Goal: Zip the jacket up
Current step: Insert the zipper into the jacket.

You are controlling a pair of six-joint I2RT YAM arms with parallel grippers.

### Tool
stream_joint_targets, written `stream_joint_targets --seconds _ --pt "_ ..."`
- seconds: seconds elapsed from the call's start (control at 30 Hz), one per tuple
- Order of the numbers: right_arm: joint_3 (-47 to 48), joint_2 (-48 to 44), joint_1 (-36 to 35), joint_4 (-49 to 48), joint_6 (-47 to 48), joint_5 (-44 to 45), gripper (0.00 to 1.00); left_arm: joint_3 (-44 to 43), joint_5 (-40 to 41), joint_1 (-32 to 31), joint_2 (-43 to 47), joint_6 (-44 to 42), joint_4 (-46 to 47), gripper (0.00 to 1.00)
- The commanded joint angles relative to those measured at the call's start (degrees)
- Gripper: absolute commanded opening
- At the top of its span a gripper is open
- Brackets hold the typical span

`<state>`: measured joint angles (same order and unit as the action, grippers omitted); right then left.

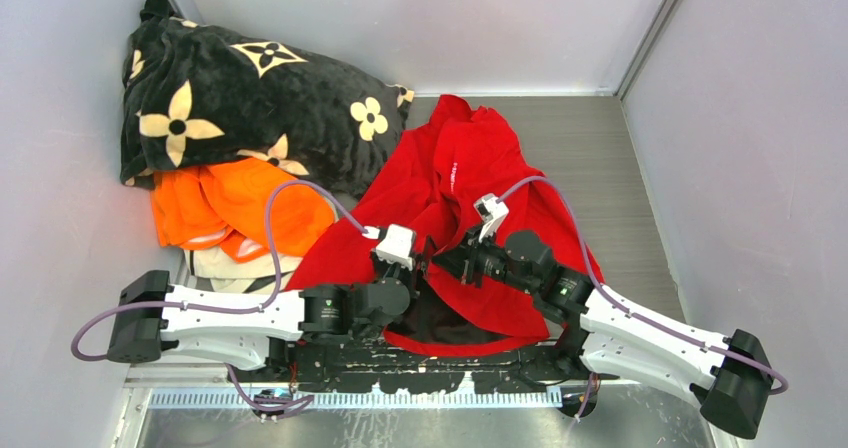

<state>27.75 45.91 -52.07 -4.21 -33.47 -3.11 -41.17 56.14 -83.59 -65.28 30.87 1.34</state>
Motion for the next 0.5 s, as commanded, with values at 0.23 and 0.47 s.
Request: stream_joint_targets --seconds 0.23,0.47 --pt "2.3 0.3 2.5 -1.4 -3.8 2.9 0.01 -2.5 -1.2 0.0 0.8 -3.1 -7.9 0.0" --pt "0.7 1.5 4.5 0.7 -9.9 1.7 0.01 2.3 -5.1 0.0 5.5 -2.7 -2.2 0.0"
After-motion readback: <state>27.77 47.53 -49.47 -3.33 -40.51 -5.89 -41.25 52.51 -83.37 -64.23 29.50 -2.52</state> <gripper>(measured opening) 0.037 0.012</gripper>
